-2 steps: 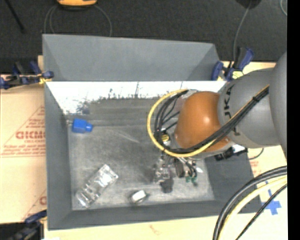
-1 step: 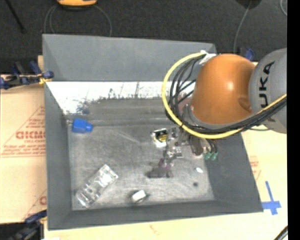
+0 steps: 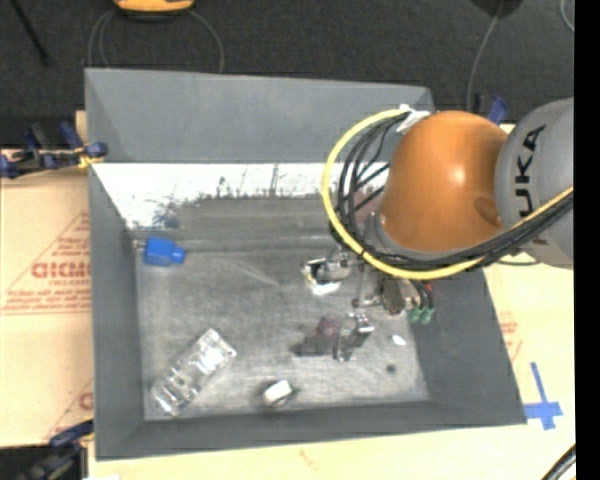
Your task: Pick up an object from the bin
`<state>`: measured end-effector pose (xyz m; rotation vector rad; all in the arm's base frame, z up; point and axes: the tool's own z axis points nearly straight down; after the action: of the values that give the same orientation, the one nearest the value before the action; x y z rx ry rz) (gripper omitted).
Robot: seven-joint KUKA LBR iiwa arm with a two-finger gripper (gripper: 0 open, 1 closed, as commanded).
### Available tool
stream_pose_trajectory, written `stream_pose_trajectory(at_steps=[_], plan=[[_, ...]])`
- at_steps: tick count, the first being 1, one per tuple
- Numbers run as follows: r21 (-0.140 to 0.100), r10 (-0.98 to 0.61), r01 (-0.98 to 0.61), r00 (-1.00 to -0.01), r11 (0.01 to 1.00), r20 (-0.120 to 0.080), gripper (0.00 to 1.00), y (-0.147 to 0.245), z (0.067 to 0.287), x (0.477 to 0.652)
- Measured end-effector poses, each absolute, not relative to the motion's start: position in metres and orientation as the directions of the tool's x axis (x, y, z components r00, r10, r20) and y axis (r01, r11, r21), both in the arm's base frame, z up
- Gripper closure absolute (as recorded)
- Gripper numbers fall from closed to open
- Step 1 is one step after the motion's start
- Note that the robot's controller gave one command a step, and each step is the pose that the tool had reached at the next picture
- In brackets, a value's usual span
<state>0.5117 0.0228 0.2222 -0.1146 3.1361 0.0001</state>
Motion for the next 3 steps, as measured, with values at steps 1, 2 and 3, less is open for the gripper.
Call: stream_pose_trajectory(at_steps=[1,2,3], plan=[[0.002,-0.048,-0.048,-0.999,0.999,0.005,0.00,0.012,0.085,0.515],[0.005,0.048,0.048,-0.999,0.999,-0.012,0.00,-0.014,0.076,0.502],[0.003,0.049,0.049,-0.999,0.999,-0.019,1.00,-0.016,0.078,0.504]])
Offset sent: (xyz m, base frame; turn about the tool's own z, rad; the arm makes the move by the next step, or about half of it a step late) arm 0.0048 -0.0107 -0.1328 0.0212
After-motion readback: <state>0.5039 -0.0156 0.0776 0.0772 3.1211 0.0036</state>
